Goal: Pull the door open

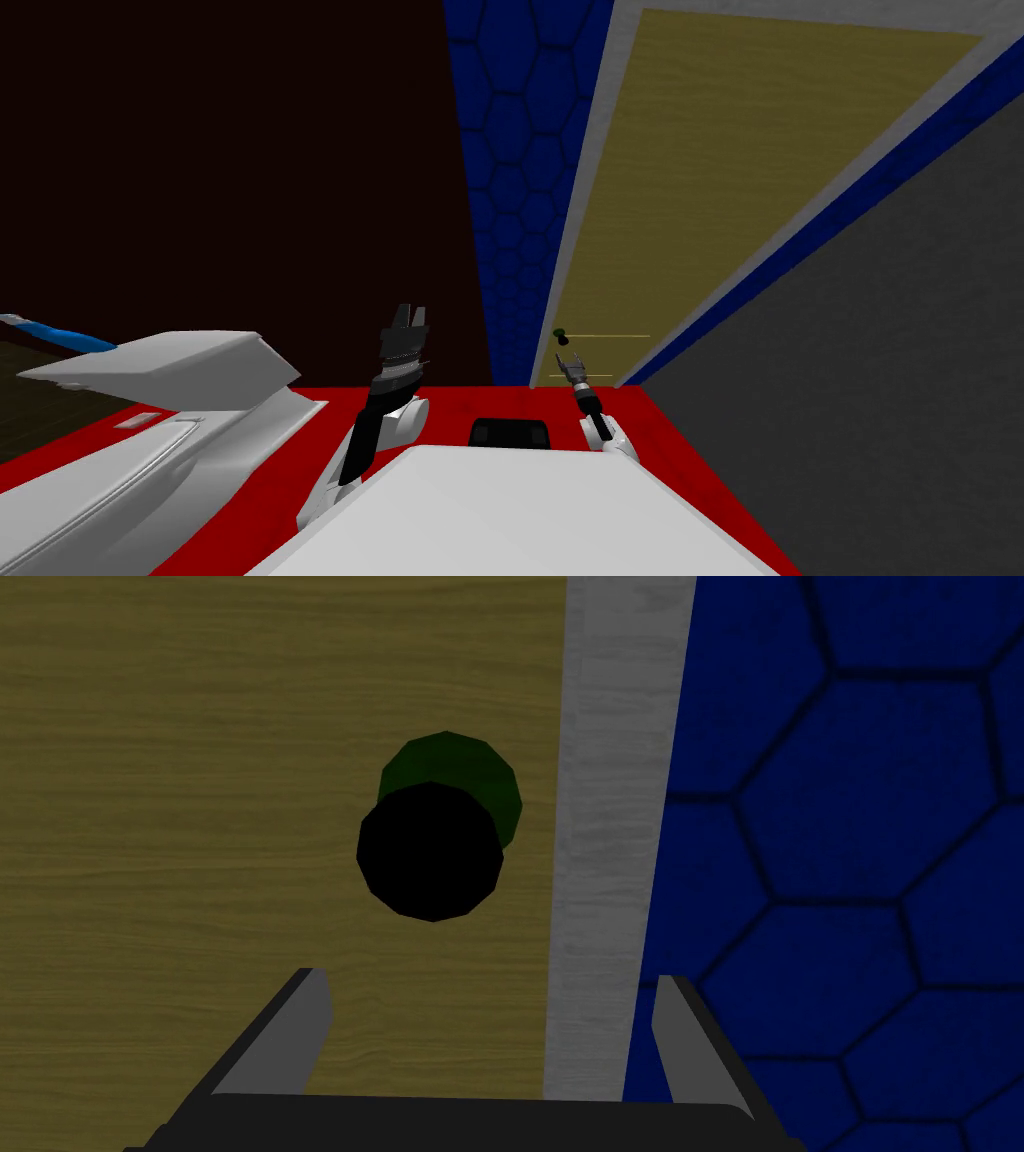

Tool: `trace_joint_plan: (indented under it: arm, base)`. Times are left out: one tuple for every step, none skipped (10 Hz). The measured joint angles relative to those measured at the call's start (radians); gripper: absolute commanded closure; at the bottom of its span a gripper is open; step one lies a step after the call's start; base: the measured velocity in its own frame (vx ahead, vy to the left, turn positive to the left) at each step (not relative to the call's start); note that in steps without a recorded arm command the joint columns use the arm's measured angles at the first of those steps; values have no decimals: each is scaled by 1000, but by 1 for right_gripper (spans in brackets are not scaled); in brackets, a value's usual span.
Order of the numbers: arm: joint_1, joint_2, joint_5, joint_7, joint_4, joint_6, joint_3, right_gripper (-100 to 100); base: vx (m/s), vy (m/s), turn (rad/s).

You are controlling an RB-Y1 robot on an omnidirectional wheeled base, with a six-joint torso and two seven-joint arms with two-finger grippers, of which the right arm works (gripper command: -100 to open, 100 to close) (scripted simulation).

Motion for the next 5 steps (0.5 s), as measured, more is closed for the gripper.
trace_joint_plan:
  arm:
    - [0, -4, -26, 13, -2, 10, 1, -100]
    - [-14, -9, -56, 35, 26, 9, -3, -100]
    - [-21, -13, -85, 57, 43, 8, -5, -100]
    - [-30, -18, -113, 75, 60, 10, -8, -100]
    - [-32, -22, -137, 88, 66, 15, -7, -100]
  base:
    - [73, -22, 199]
    - [82, -41, 184]
    - [75, -56, 203]
    - [71, -71, 182]
    - [28, -52, 152]
